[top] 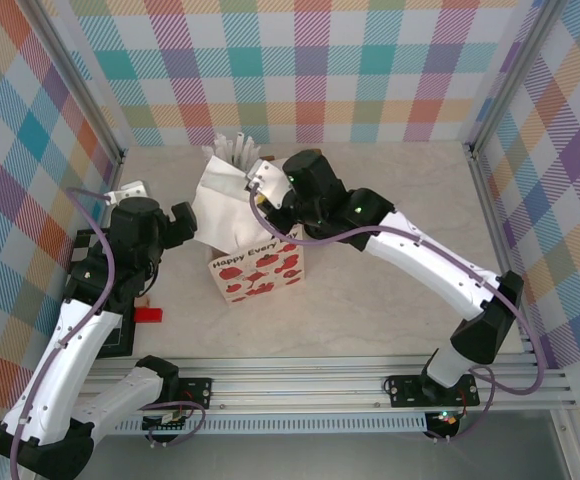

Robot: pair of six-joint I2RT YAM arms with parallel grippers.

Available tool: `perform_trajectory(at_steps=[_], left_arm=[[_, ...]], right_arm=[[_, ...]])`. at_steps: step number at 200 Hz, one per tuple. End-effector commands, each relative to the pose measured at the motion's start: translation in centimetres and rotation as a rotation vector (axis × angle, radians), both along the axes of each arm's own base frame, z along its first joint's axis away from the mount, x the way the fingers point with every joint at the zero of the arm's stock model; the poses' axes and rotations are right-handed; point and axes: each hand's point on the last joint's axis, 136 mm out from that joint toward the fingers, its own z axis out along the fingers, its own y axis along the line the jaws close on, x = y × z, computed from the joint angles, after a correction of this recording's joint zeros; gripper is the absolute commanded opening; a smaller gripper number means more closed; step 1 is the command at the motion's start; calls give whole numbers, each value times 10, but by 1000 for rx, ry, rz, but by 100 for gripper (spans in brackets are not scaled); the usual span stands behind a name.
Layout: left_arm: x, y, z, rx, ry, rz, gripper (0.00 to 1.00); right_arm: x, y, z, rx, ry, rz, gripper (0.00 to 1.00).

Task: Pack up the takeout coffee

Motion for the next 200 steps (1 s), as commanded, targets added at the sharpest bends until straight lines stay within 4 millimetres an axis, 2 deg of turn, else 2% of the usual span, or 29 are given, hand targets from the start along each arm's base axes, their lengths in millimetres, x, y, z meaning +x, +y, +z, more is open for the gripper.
perform_trajectory(at_steps=[1, 15, 32, 57, 69, 89, 110, 127, 141, 160, 183, 200], left_arm=[[-3, -5, -1, -37, 2, -33, 100], [-1, -15, -3, -61, 8, -78, 100], [2, -27, -5, -91, 24, -132, 100], [4, -26, -4, -103, 24, -114, 100], [4, -22, -3, -100, 19, -91, 100], [6, -20, -5, -85, 30, -77, 100], [8, -20, -13, -81, 61, -65, 100], [10, -25, -19, -97, 80, -82, 100], [11, -27, -23, -105, 87, -86, 99], [13, -27, -23, -113, 79, -80, 95], [15, -29, -24, -148, 67, -66, 88], [14, -23, -22, -168, 40, -24, 85]], right_arm=[[-12, -5, 0, -42, -17, 77, 0], [-10, -6, -3, -48, -19, 66, 0], [-14, -5, 11, 14, -18, 72, 0], [-9, -15, 41, 61, -84, 31, 0], [-6, -21, 44, 48, -102, 16, 0], [-12, -23, 29, 1, -65, 61, 0], [-29, -10, 2, -36, 45, 165, 0], [-19, -6, -13, -84, 65, 109, 0], [-17, -3, -17, -92, 82, 107, 0], [-37, 12, -14, -39, 165, 209, 0], [-48, 22, -15, -20, 262, 262, 0], [-53, 23, -29, -77, 337, 286, 0]])
